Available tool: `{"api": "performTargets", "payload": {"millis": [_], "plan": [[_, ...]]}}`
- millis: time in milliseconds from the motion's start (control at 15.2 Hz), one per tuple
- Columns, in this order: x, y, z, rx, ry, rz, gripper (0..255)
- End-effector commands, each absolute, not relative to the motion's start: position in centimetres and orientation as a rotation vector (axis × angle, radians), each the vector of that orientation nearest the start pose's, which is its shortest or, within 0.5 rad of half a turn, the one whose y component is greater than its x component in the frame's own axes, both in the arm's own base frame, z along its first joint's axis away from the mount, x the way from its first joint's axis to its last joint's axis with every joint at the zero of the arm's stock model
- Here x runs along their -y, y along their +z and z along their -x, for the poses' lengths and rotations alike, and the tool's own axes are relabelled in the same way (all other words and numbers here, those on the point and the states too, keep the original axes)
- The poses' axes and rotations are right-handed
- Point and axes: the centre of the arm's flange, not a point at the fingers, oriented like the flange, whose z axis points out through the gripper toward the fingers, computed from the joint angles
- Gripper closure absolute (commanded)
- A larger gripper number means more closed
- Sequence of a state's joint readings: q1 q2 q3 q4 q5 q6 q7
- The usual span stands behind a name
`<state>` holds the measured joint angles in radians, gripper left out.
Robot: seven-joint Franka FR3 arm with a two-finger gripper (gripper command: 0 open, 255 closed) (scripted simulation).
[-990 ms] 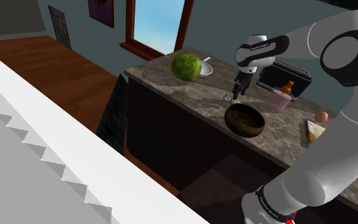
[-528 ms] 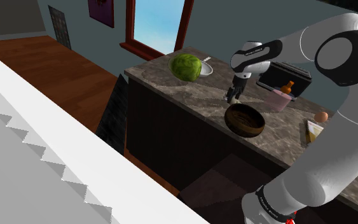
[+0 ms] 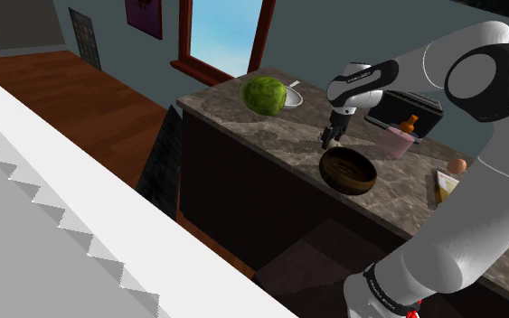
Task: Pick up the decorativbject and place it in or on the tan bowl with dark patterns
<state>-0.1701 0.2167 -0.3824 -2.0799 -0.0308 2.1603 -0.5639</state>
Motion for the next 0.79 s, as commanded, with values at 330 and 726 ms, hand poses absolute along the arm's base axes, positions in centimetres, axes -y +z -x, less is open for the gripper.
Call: {"api": "performTargets", "payload": {"millis": [330,726], "plan": [[29.36,32.14,-48.08,0.053,0.251,3.156,255],[29.36,32.14,-48.09,0.053,0.251,3.156,255]]}}
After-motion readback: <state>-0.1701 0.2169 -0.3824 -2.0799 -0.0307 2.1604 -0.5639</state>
